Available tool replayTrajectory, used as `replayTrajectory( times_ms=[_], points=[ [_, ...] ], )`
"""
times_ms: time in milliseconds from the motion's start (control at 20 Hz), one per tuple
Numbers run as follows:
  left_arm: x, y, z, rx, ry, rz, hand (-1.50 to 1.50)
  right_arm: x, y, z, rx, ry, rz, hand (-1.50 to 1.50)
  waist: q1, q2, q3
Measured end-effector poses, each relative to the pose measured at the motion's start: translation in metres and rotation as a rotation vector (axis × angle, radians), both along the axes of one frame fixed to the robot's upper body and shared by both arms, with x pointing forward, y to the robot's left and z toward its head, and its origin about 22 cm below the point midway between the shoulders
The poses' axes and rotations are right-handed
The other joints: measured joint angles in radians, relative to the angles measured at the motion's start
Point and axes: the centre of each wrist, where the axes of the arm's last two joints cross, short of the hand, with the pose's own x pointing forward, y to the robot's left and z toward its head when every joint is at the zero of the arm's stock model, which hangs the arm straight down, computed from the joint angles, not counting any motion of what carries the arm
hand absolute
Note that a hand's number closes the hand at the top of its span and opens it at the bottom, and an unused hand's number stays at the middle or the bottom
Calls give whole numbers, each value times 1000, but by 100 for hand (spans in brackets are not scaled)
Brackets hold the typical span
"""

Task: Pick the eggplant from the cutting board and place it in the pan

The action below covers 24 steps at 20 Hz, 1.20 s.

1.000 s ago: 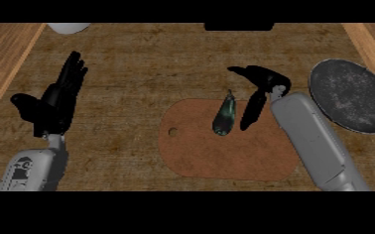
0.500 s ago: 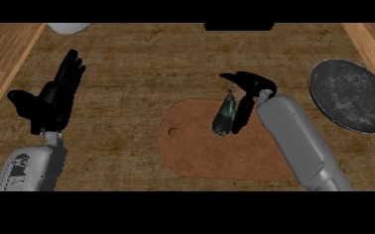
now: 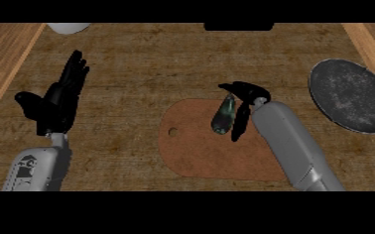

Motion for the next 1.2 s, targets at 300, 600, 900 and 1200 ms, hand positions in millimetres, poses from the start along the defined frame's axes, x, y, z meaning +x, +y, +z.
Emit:
replayTrajectory(
  times_ms=[300, 600, 900, 1200],
  points=[
    [0, 4, 3, 5, 0, 5, 0, 1, 2, -4, 31, 17, 60, 150, -1, -1, -2],
    [-1, 8, 1, 6, -4, 2, 0, -3, 7, -10, 55, -22, 125, 150, 0, -1, -1],
    [-4, 2, 2, 8, 1, -3, 0, -5, 8, -12, 54, -73, 99, 150, -2, -1, 0],
    [-2, 5, 3, 10, 3, 9, 0, -11, 31, -7, -132, -258, -180, 150, -10, -5, -1]
  ],
)
